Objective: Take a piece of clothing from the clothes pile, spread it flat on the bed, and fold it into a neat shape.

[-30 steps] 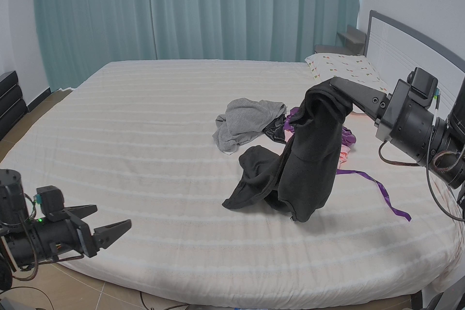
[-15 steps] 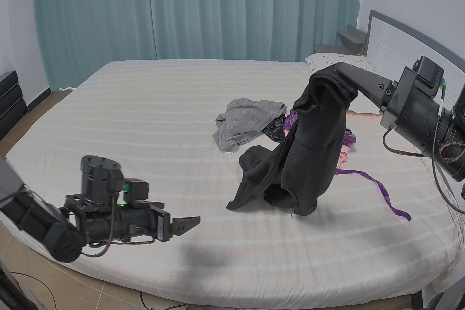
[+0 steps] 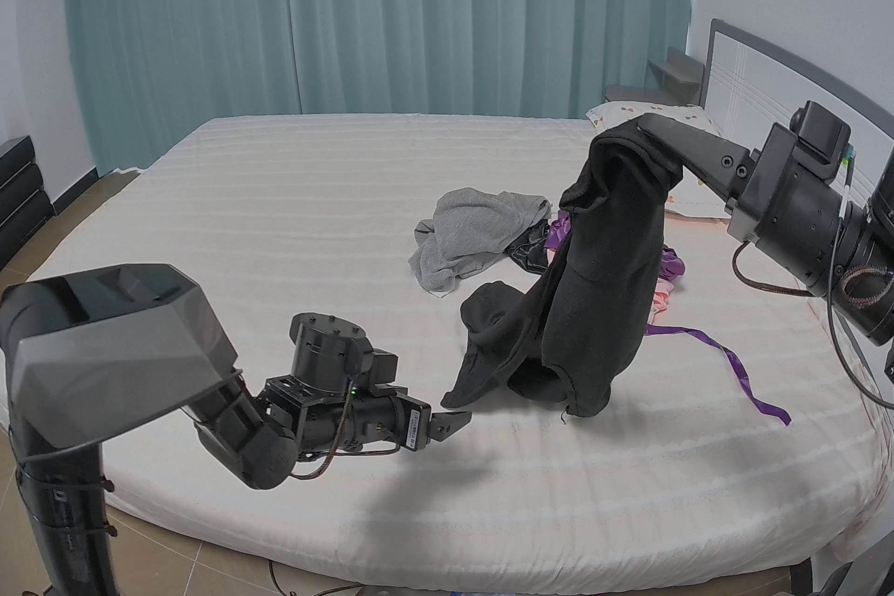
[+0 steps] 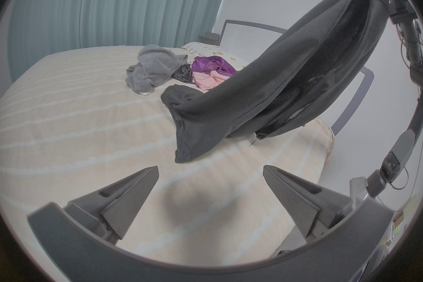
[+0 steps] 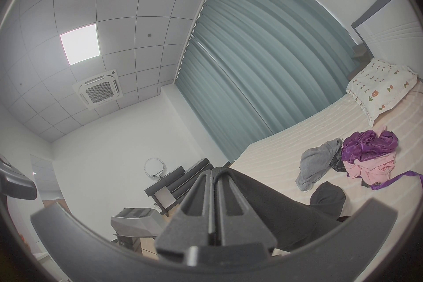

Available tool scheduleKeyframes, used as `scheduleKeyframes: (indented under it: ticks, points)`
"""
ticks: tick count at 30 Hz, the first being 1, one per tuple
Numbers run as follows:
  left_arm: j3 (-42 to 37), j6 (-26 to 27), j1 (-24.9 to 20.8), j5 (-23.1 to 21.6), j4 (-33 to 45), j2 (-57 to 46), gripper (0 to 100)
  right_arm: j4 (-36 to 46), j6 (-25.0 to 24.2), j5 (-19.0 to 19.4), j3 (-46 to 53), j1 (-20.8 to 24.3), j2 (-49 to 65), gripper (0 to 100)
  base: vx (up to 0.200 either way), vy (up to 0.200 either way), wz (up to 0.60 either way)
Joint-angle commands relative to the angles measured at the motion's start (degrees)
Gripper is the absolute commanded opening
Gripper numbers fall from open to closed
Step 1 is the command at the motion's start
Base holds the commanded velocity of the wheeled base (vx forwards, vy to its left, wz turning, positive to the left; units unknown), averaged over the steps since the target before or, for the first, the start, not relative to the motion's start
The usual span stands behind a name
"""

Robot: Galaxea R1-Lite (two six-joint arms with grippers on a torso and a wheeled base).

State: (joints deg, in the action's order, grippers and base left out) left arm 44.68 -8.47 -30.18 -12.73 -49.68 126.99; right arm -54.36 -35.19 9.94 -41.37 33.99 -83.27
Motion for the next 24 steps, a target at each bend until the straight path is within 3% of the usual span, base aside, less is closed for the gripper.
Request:
scheduleKeyframes:
  ticks: [1, 6, 11, 16, 21, 22, 24]
  points:
    - [4.7, -0.1, -1.4, 0.2, -0.6, 8.2, 100, -0.3, 0.4, -0.1, -0.5, 0.1, -1.4, 0, 0.0, 0.0, 0.0]
    - [8.7, -0.7, -1.5, 0.2, -1.8, 12.6, 100, -0.4, 1.4, 0.3, -0.5, 0.2, -1.6, 0, 0.0, 0.0, 0.0]
    - [17.0, -5.2, -2.0, 1.1, -1.8, 16.9, 100, -0.6, 1.4, -0.1, -0.5, 1.3, -1.7, 0, 0.0, 0.0, 0.0]
    - [24.8, -5.6, -3.2, 2.9, -1.7, 22.0, 100, -0.7, 1.4, -0.2, -0.3, 1.1, -1.1, 0, 0.0, 0.0, 0.0]
    - [27.7, -5.8, -3.1, 4.9, -1.6, 24.0, 100, -0.7, 1.5, -0.1, -0.7, 0.4, -0.5, 0, 0.0, 0.0, 0.0]
    - [27.9, -5.9, -3.1, 4.9, -1.3, 24.1, 0, -0.7, 1.4, -0.1, -0.9, 0.4, -0.2, 0, 0.0, 0.0, 0.0]
    - [28.2, -6.3, -3.2, 5.3, -1.4, 24.2, 0, -0.7, 1.4, -0.1, -0.5, 0.3, -0.1, 0, 0.0, 0.0, 0.0]
